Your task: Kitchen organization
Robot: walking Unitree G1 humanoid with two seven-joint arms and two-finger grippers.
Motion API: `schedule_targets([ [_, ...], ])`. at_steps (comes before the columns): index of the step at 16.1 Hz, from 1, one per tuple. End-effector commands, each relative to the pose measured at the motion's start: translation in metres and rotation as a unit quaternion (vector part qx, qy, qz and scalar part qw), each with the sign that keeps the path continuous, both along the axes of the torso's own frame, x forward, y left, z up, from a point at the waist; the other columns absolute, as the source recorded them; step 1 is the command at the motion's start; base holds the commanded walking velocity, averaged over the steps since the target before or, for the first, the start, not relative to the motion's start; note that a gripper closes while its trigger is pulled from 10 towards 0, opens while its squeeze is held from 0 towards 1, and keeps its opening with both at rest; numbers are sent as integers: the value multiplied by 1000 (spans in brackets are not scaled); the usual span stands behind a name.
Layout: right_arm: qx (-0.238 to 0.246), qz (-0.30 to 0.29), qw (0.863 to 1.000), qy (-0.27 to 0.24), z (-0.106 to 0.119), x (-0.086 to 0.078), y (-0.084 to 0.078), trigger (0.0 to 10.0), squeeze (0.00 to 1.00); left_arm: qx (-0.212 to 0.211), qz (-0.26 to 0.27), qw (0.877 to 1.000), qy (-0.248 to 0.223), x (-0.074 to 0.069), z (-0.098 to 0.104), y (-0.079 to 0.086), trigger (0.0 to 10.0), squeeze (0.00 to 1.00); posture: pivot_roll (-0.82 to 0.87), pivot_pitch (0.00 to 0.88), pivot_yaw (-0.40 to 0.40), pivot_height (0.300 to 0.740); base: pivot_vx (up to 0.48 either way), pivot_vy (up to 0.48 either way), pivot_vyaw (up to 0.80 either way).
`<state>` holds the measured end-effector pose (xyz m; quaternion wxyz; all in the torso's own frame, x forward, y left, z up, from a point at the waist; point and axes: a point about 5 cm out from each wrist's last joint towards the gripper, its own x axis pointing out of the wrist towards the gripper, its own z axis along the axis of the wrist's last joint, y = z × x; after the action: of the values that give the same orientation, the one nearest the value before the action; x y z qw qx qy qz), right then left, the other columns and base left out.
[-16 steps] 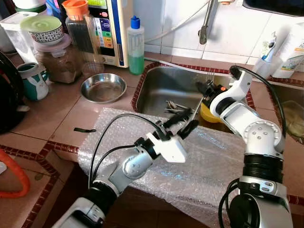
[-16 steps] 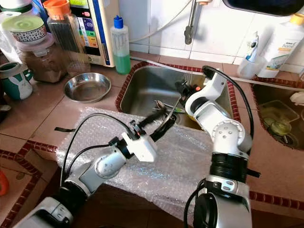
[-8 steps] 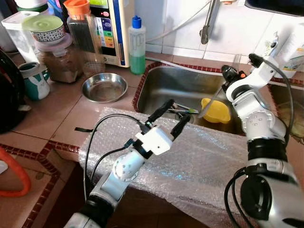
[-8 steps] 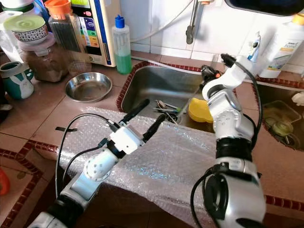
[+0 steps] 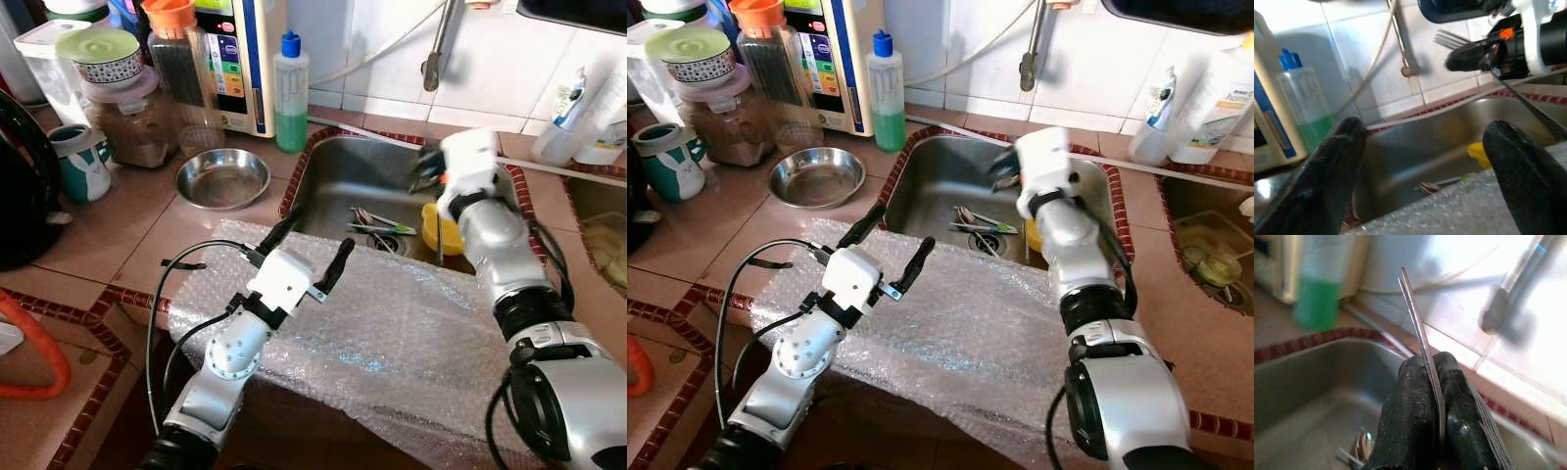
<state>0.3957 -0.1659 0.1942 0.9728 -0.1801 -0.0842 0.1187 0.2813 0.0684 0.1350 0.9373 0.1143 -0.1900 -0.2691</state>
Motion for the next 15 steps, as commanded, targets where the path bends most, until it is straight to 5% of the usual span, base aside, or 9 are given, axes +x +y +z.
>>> schedule_targets([
  [1,-39,17,999,-5,-6,-2,4,0,0,0,-7,1000,14,-1,0,-1,10000,1000,-1,81,20,740,0,0,0],
  [3,-69,23,997,12,-19,-4,6,5137,0,-7,-2,1000,26,2,-1,-2,10000,1000,-2,77,24,740,0,0,0],
  [4,-88,17,995,33,-29,-5,3,10000,0,-6,-3,1000,29,3,0,-4,10000,1000,-4,76,25,740,0,0,0],
  [9,-102,7,990,92,-53,-10,-7,10000,12,3,-61,995,83,-4,-10,-18,10000,1000,1,73,22,740,0,0,0],
  [10,-96,9,990,98,-54,-10,-6,10000,1000,6,-63,994,87,-5,-12,-18,10000,1000,0,73,23,740,0,0,0],
  [15,-95,6,990,102,-57,-11,-5,10000,1000,8,-58,994,92,-2,-10,-18,10000,1000,-4,73,25,740,0,0,0],
])
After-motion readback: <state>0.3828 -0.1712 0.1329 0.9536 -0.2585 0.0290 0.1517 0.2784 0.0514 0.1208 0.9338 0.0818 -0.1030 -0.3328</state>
